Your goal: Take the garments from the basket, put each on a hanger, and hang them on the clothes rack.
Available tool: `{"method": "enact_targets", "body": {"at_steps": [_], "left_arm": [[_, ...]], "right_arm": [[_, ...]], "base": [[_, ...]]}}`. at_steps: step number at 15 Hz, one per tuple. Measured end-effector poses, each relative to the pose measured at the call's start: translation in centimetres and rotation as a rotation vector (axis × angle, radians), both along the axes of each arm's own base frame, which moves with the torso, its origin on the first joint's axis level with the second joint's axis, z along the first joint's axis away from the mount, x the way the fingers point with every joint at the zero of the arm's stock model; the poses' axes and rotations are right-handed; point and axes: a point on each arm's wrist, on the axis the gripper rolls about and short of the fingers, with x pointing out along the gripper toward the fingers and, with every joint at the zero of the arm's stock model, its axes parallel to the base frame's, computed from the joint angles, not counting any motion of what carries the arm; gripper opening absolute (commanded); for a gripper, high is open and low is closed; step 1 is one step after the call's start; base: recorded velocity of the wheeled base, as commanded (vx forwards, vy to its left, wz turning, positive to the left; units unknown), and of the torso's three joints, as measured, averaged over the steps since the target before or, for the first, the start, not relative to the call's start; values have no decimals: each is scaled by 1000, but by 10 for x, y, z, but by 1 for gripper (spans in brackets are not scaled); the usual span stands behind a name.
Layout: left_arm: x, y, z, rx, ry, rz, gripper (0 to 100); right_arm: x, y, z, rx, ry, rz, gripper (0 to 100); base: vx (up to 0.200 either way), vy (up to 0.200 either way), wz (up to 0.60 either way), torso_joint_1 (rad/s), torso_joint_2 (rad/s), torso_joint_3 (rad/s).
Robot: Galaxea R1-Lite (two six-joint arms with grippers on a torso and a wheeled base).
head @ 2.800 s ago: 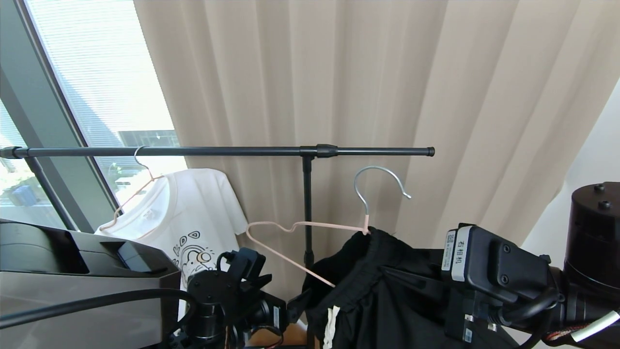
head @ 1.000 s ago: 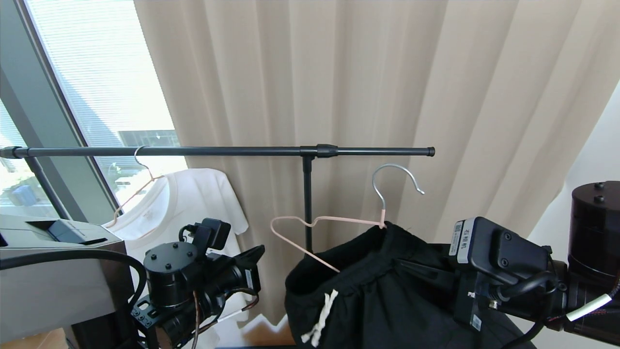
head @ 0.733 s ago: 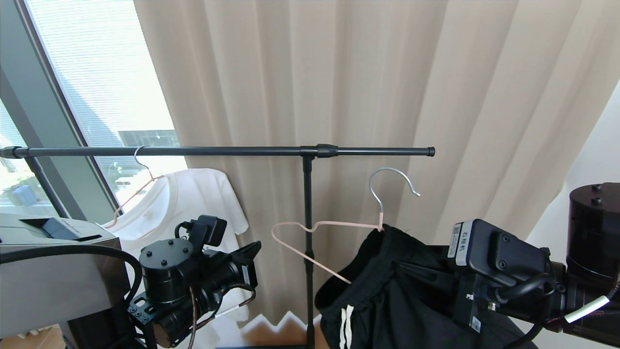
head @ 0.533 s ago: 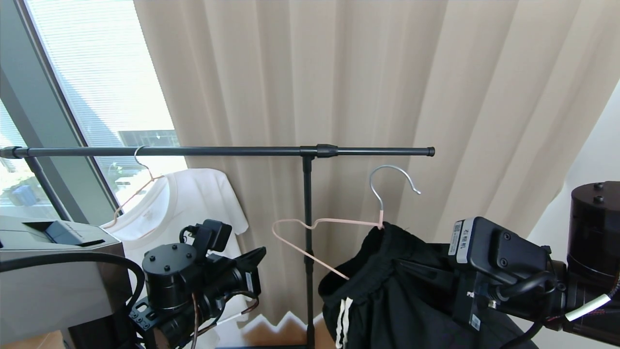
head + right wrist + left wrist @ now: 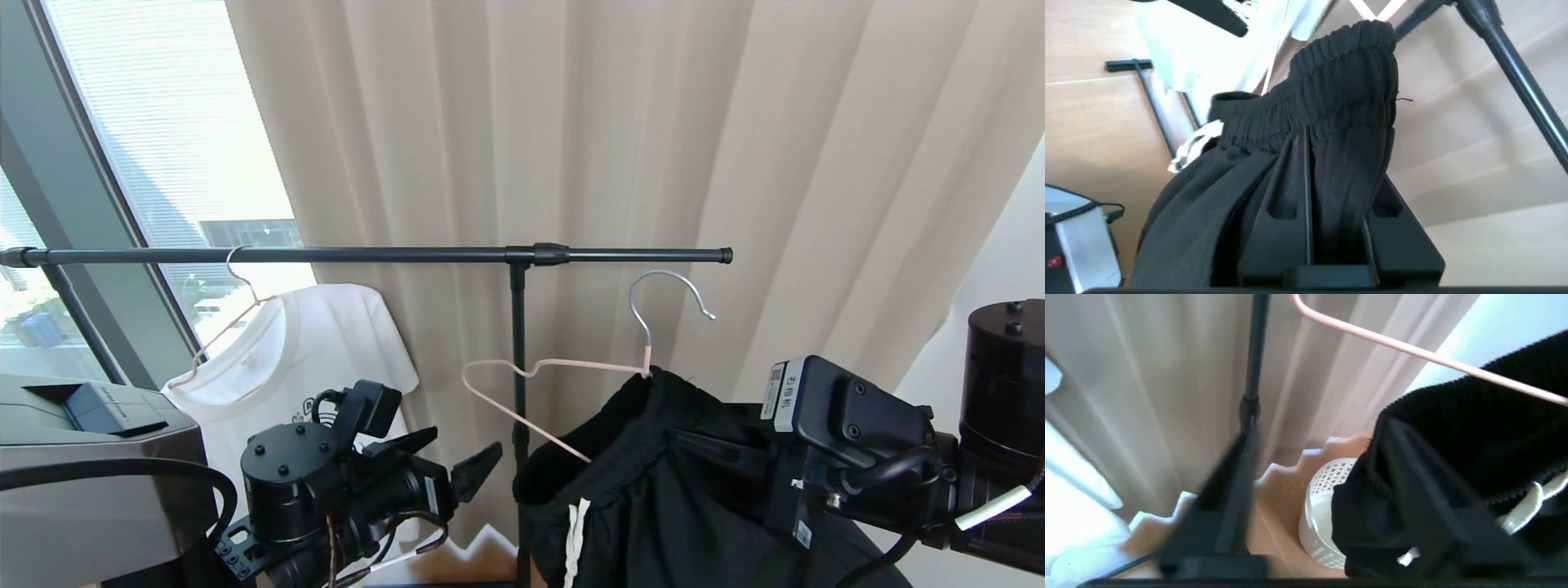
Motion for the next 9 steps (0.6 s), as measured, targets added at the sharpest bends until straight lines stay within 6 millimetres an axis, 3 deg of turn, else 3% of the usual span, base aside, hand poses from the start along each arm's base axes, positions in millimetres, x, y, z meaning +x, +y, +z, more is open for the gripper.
{"method": "enact_targets", "body": {"at_steps": [4, 9], "left_arm": [[-2, -4, 3, -93, 57, -40, 100], [-6, -8, -1, -82, 75, -63, 100]], "right_arm": [[-3, 1, -2, 24, 27, 88, 0], [-2, 1, 1, 41, 26, 103, 0]], "base": [[0, 0, 0, 0, 0, 0], [0, 0, 0, 0, 0, 0]]}}
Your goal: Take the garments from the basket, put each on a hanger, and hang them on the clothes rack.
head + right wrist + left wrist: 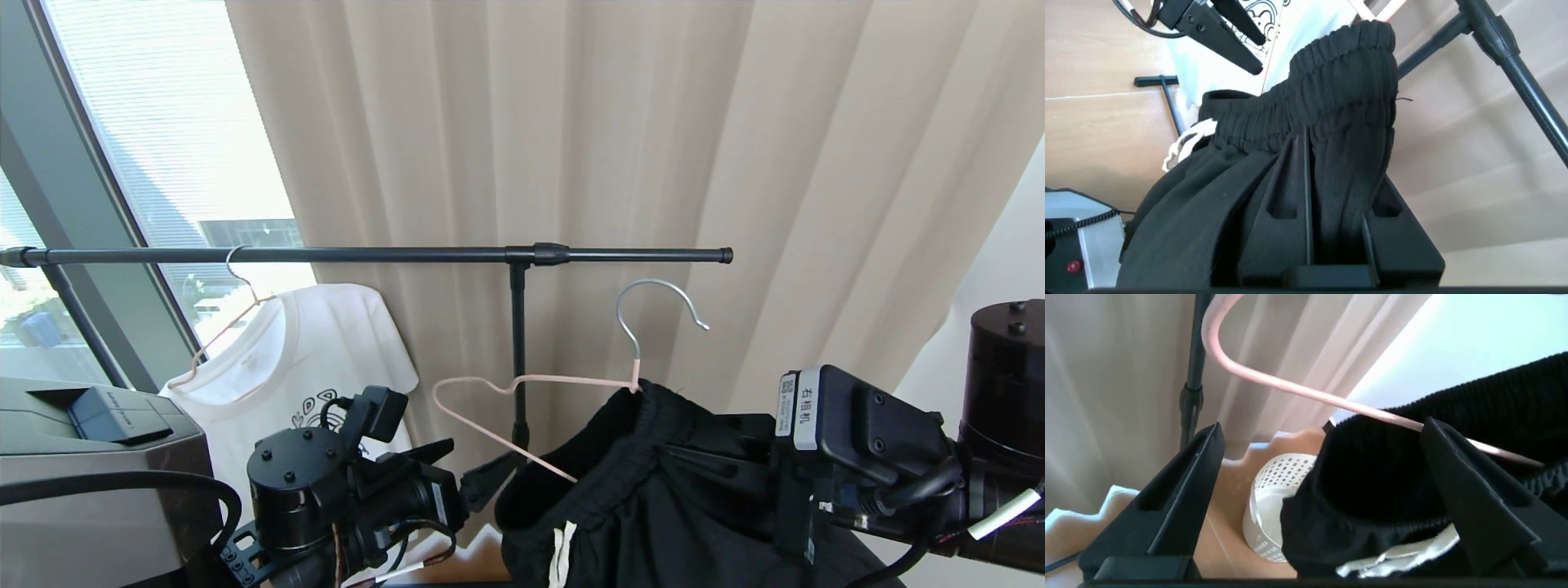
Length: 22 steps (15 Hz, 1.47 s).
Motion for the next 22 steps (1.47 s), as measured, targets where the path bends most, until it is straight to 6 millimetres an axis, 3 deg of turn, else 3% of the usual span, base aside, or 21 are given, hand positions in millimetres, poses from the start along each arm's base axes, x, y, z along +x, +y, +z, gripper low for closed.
{"method": "enact_targets", "body": {"at_steps": [6, 15, 22], "left_arm": [[-6, -2, -6, 21, 26, -18, 100], [-3, -9, -13, 29, 33, -27, 100], [-12, -15, -24, 96, 41, -72, 100]], "right_arm": [[3, -3, 5, 16, -12, -16, 0], [-8, 0, 9, 42, -9, 18, 0], [-12, 0, 14, 65, -16, 29, 0]], "base": [[0, 0, 0, 0, 0, 0], [0, 0, 0, 0, 0, 0], [0, 0, 0, 0, 0, 0]]}}
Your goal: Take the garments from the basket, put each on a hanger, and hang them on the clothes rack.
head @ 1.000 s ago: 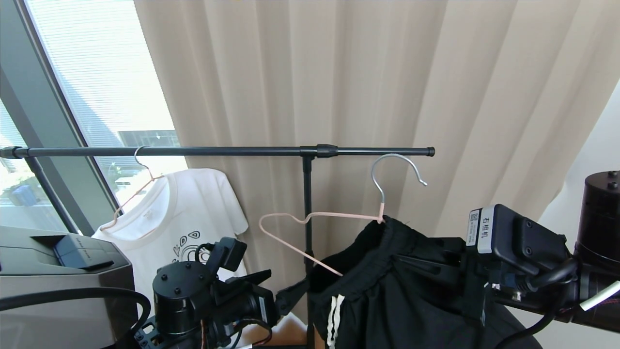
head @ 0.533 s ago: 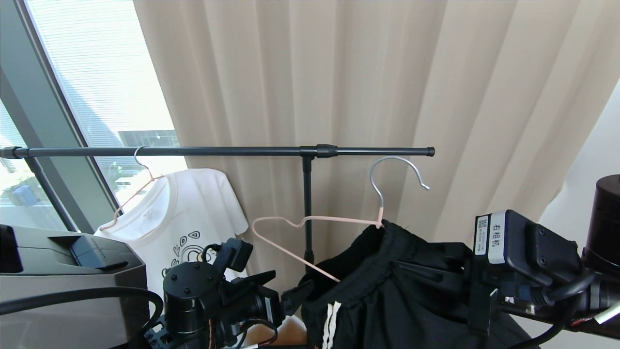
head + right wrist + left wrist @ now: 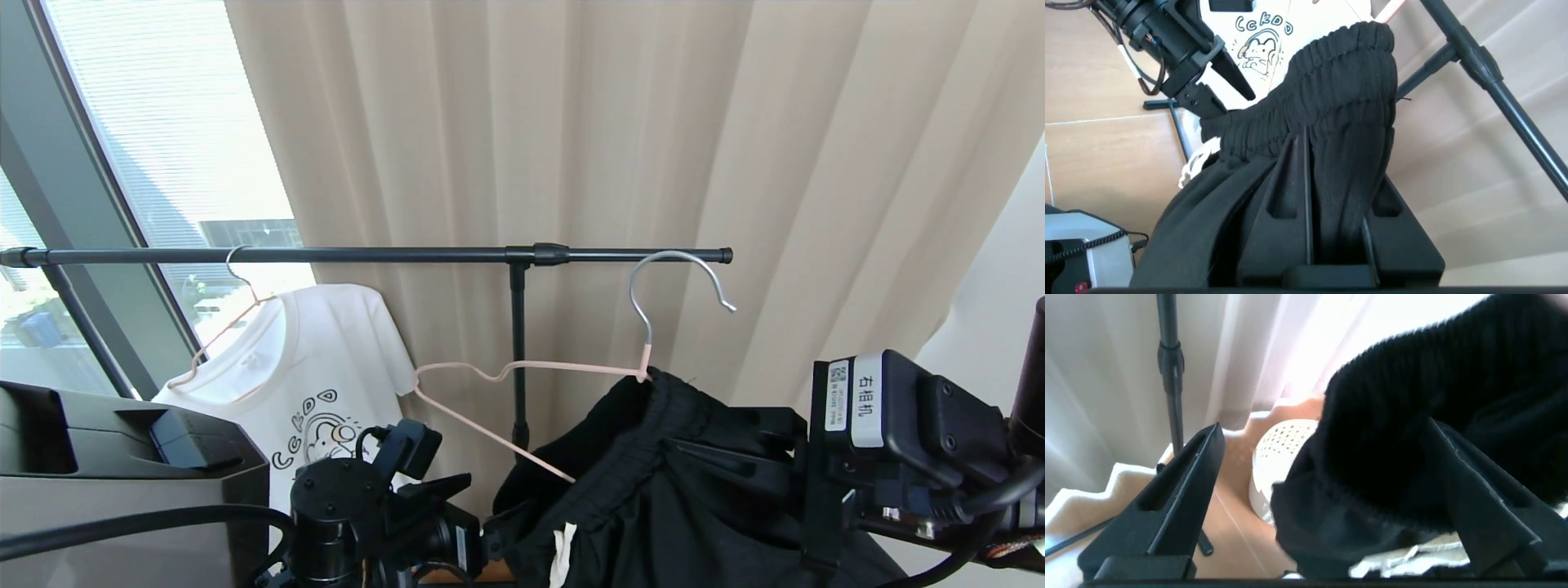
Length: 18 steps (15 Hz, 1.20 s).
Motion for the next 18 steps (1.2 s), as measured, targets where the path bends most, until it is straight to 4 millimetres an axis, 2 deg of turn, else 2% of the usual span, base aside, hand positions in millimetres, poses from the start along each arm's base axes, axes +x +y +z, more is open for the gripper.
{"method": "enact_targets", "body": {"at_steps": [1, 2, 8, 18], "left_arm": [[-1, -1, -1, 4, 4, -4, 100], [-2, -2, -2, 7, 8, -9, 0], [-3, -5, -9, 31, 16, 3, 0], [18, 22, 4, 60, -75, 102, 0]], "right_arm": [[-1, 0, 1, 5, 1, -2, 0], [-1, -1, 2, 8, -1, -2, 0], [-1, -2, 3, 11, -4, -9, 0], [9, -8, -5, -25, 9, -61, 0]], "base": [[0, 0, 0, 0, 0, 0], [0, 0, 0, 0, 0, 0], [0, 0, 0, 0, 0, 0], [0, 0, 0, 0, 0, 0]]}}
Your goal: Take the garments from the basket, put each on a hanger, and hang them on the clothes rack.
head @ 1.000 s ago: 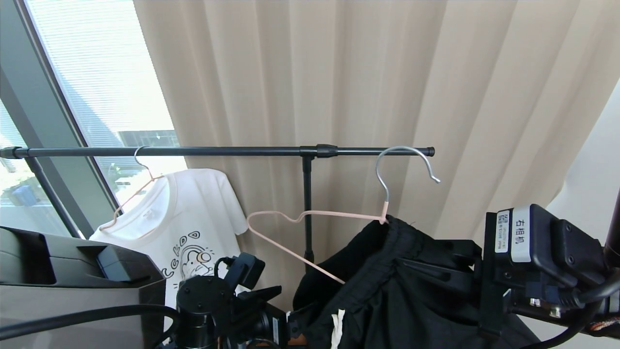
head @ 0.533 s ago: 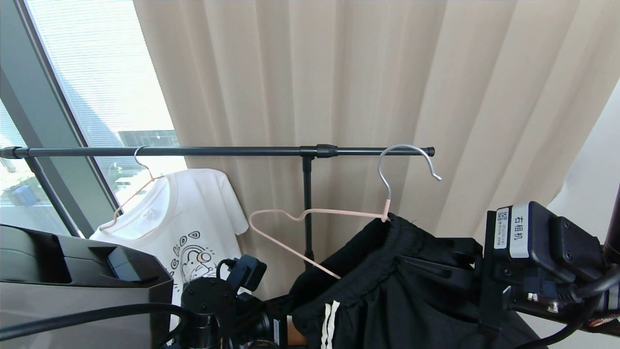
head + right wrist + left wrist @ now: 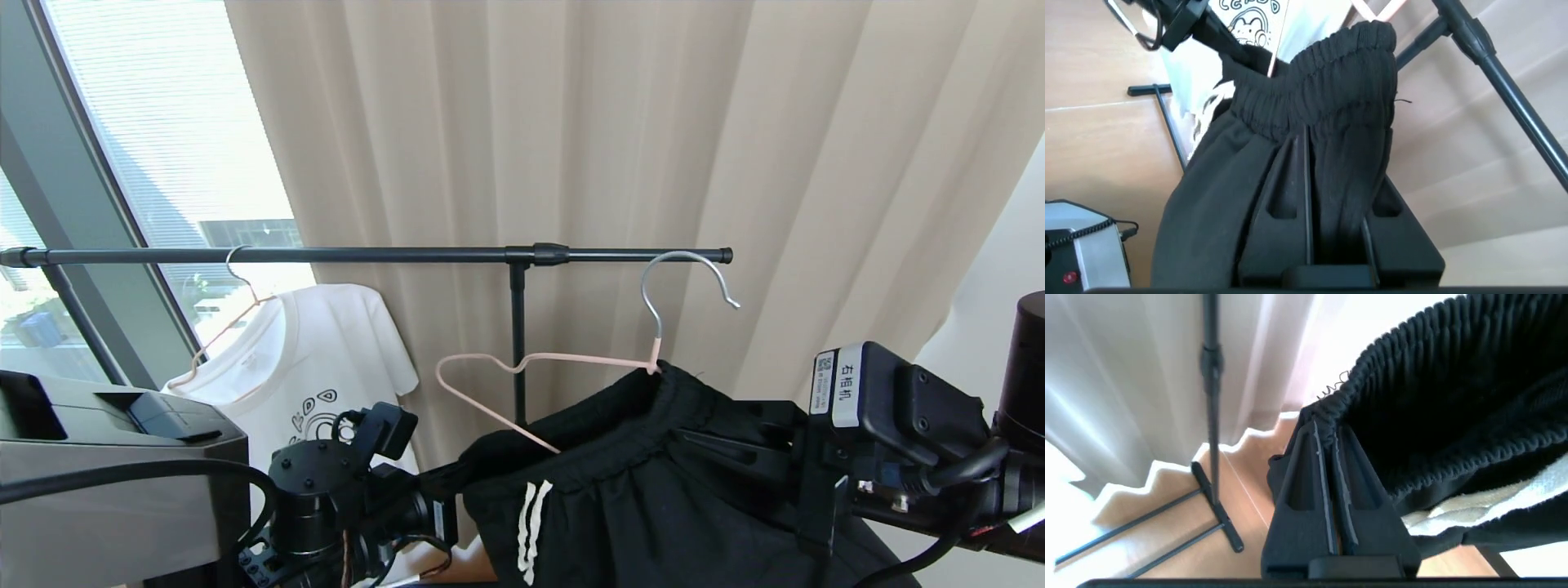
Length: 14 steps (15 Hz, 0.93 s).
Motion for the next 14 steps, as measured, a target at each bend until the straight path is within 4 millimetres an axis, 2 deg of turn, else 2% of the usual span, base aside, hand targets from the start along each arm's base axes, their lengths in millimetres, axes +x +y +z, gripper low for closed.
{"method": "enact_targets", "body": {"at_steps": [14], "left_arm": [[20, 23, 12, 6, -79, 92, 0]], "right_arm": [[5, -7, -20, -151, -47, 15, 0]], "base": [[0, 0, 0, 0, 0, 0]]}}
